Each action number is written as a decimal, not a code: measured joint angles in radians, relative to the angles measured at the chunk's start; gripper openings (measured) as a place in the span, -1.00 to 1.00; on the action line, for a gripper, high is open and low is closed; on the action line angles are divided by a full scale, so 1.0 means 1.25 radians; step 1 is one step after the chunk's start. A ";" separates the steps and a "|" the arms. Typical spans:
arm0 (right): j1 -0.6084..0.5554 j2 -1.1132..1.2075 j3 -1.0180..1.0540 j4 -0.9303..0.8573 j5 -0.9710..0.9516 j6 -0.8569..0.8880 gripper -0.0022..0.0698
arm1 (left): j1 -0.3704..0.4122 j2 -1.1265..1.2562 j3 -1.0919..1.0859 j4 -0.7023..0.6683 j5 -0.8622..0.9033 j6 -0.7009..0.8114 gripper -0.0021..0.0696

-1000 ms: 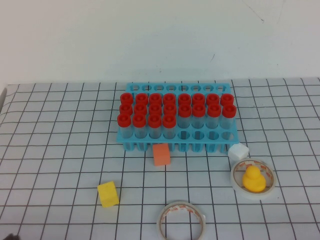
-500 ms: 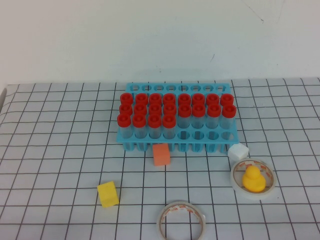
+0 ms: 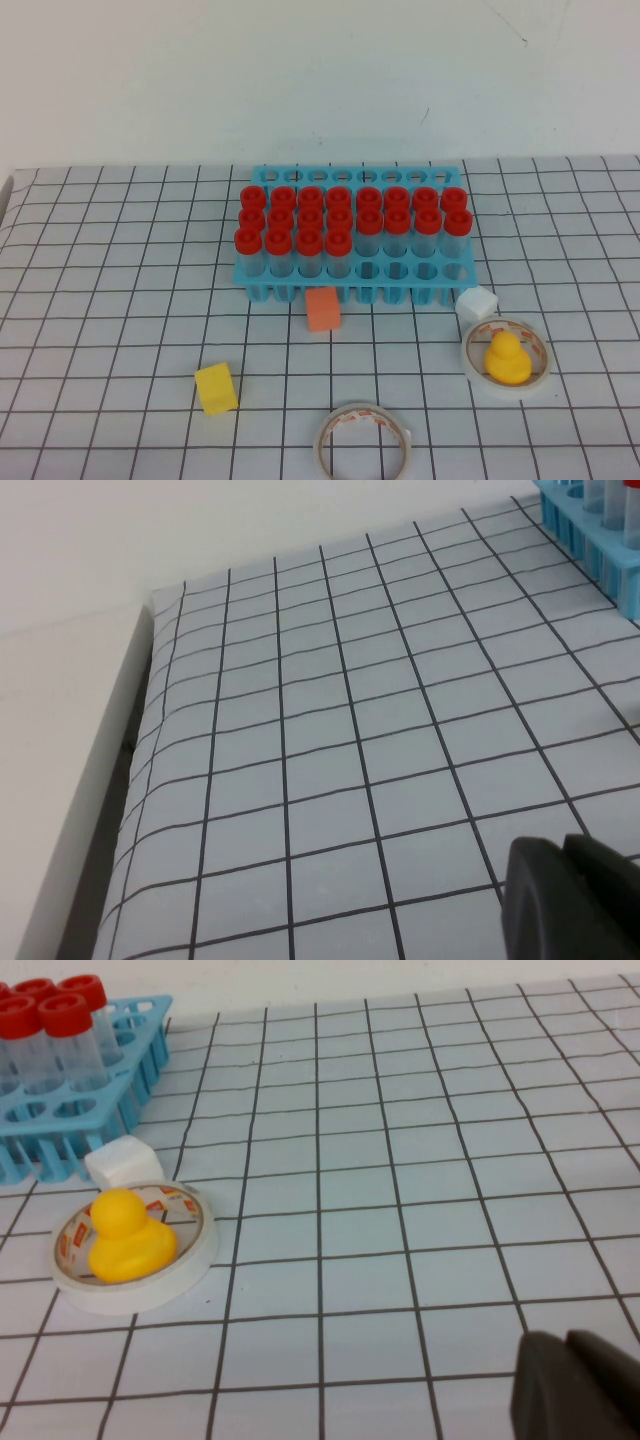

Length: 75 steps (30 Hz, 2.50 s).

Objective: Place the test tubes

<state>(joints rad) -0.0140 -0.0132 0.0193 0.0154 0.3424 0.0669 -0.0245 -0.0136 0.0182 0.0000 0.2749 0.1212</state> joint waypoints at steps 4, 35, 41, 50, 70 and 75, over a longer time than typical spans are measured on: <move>0.000 0.000 0.000 0.000 0.000 0.000 -0.94 | 0.000 0.000 0.000 0.000 0.022 0.000 -0.95; 0.000 0.000 0.000 0.000 0.000 0.000 -0.94 | 0.000 0.000 0.000 -0.012 0.027 -0.036 -0.95; 0.000 0.000 0.000 0.000 0.000 0.000 -0.94 | 0.000 0.000 0.000 -0.018 0.027 -0.036 -0.95; 0.000 0.000 0.000 0.000 0.000 0.000 -0.94 | 0.000 0.000 0.000 -0.021 0.027 -0.036 -0.95; 0.000 0.000 0.000 0.000 0.000 0.000 -0.94 | 0.000 0.000 0.000 -0.026 0.027 -0.039 -0.95; 0.000 0.000 0.000 0.000 0.000 0.000 -0.94 | 0.000 0.000 0.000 -0.026 0.027 -0.039 -0.95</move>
<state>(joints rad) -0.0136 -0.0132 0.0193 0.0154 0.3424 0.0669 -0.0245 -0.0136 0.0182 -0.0324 0.3088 0.0721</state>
